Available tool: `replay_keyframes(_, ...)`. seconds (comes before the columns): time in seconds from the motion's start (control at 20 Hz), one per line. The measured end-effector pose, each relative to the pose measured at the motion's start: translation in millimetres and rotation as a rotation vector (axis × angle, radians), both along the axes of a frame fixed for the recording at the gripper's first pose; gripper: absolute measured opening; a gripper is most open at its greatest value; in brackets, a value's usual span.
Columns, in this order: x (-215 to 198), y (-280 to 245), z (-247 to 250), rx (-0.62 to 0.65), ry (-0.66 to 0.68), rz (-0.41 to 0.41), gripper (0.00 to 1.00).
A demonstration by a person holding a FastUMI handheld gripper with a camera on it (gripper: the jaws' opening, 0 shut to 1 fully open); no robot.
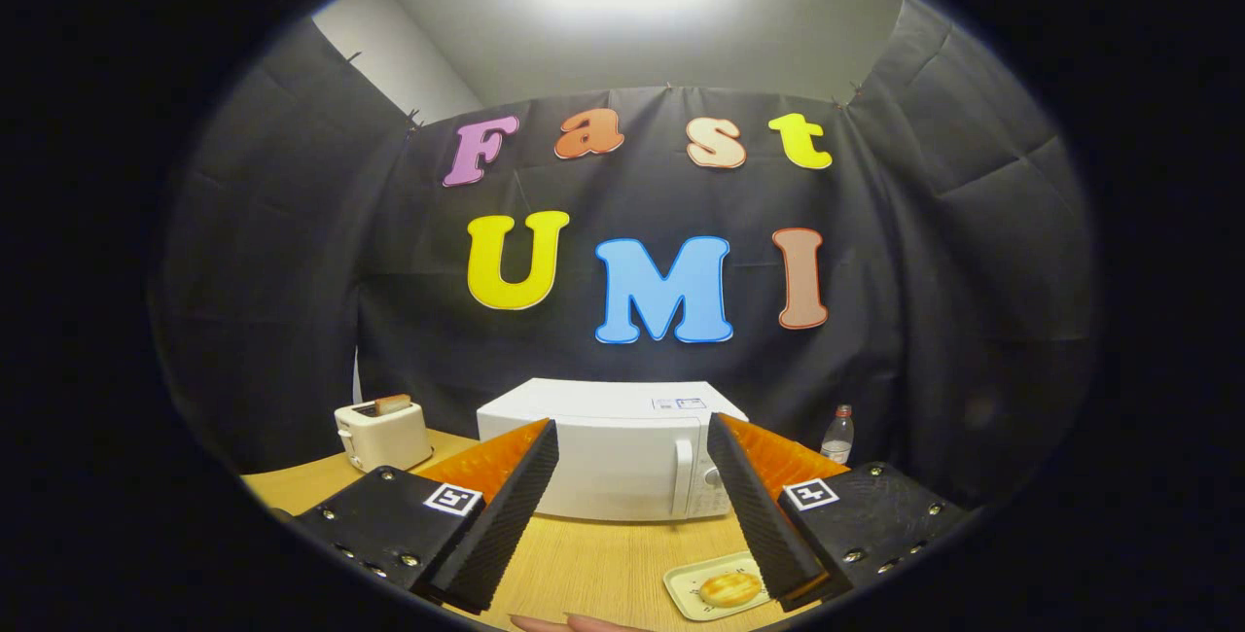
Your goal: Open the microwave, put the food inside, and close the microwave door.
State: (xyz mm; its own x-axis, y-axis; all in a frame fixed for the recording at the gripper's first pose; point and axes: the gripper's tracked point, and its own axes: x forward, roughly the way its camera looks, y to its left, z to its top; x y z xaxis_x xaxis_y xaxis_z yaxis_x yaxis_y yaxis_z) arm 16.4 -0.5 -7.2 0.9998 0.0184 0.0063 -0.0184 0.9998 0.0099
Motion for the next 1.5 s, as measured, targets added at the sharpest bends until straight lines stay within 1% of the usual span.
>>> replay_keyframes(0.15,7.0,0.6,-2.2,-0.022,-0.017,0.003,0.97)
replay_keyframes(0.3,18.2,0.6,-13.6,-0.038,-0.004,0.006,0.97)
replay_keyframes(0.55,43.8,3.6,-34.1,-0.023,0.026,0.036,0.97)
replay_keyframes(0.75,68.1,-12.0,-49.1,0.007,0.028,0.000,0.97)
replay_keyframes(0.9,88.9,-18.2,-62.4,0.031,0.038,0.009,0.97)
replay_keyframes(1.0,101.8,-22.6,-69.6,0.031,0.018,0.019,0.97)
replay_keyframes(1.05,106.9,-32.3,-76.1,0.040,0.023,-0.010,0.97)
replay_keyframes(1.1,114.0,-37.7,-82.0,0.052,0.027,-0.020,0.97)
replay_keyframes(1.3,139.6,-42.2,-95.8,0.087,0.044,-0.008,0.97)
replay_keyframes(1.5,162.8,-46.6,-117.1,0.069,0.067,-0.003,0.97)
